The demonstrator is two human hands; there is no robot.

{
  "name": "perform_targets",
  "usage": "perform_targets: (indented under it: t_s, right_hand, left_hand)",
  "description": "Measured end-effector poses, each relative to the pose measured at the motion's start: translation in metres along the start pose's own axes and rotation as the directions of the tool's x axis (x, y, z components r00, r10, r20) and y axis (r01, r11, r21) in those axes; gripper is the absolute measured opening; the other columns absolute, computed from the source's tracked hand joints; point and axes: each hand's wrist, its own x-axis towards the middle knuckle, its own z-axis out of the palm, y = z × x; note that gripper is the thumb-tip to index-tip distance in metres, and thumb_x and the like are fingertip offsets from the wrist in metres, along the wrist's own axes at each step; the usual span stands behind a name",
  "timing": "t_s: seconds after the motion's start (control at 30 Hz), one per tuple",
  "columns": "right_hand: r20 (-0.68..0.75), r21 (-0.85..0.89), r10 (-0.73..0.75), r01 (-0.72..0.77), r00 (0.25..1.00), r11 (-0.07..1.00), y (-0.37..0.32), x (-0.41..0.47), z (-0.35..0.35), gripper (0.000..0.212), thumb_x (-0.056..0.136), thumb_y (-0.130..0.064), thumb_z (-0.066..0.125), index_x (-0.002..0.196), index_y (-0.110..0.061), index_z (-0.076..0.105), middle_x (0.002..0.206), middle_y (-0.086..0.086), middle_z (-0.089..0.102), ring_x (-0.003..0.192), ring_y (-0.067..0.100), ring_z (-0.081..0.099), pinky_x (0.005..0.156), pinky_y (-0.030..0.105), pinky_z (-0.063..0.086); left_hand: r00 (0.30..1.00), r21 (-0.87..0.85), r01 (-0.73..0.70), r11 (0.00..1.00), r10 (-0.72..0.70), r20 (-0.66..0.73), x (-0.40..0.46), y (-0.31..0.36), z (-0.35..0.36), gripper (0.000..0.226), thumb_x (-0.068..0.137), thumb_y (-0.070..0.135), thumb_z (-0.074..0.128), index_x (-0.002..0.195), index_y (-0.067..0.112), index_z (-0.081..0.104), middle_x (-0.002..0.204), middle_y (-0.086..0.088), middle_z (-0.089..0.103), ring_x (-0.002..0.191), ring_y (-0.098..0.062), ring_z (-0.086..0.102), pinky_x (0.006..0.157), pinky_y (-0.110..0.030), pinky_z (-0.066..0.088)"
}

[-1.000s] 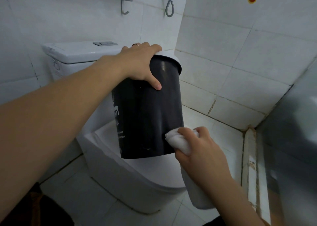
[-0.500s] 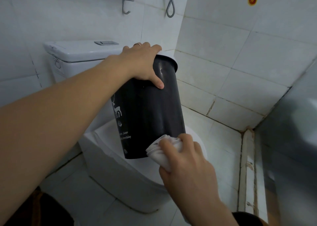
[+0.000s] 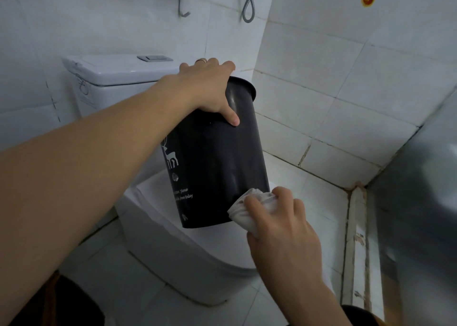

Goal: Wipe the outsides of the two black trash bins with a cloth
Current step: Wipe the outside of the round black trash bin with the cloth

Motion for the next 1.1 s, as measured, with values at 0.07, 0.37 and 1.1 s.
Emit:
perform_targets:
  t_s: [0.07,0.37,1.1]
  right_hand:
    - [0.010,0.020,-0.057,0.057,0.998,0.998,-0.010,-0.004,0.002,0.056,0.054,-0.012,0.086,0.106,-0.023,0.067,0.104,0.013,0.055,0.075,0.027,0.052,0.045,0.033,0.047]
    - [0.001,0.022,0.009,-0.009,1.000,1.000,-0.006,0.002,0.003,0.055,0.055,-0.010,0.082,0.106,-0.024,0.067,0.102,0.013,0.055,0.074,0.027,0.052,0.043,0.031,0.046]
    - [0.060,0.251,0.138,-0.149,0.989,0.956,0.019,0.017,0.015,0.045,0.071,-0.029,0.067,0.110,-0.045,0.053,0.110,-0.006,0.043,0.088,0.018,0.053,0.050,0.022,0.034]
  left_hand:
    - [1.000,0.010,-0.007,1.000,0.008,-0.003,0.000,0.004,-0.001,0.113,0.046,0.076,0.079,0.138,0.026,0.036,0.131,-0.005,0.046,0.129,-0.032,0.039,0.098,-0.054,0.035]
    - [1.000,0.017,0.013,1.000,-0.013,0.004,-0.002,0.005,-0.003,0.111,0.050,0.073,0.081,0.139,0.023,0.037,0.134,-0.007,0.046,0.130,-0.033,0.038,0.100,-0.055,0.034]
    - [1.000,-0.230,0.025,0.973,-0.021,0.020,-0.007,-0.029,-0.009,0.107,0.048,0.053,0.092,0.136,0.025,0.038,0.133,0.002,0.043,0.128,-0.025,0.038,0.106,-0.051,0.037]
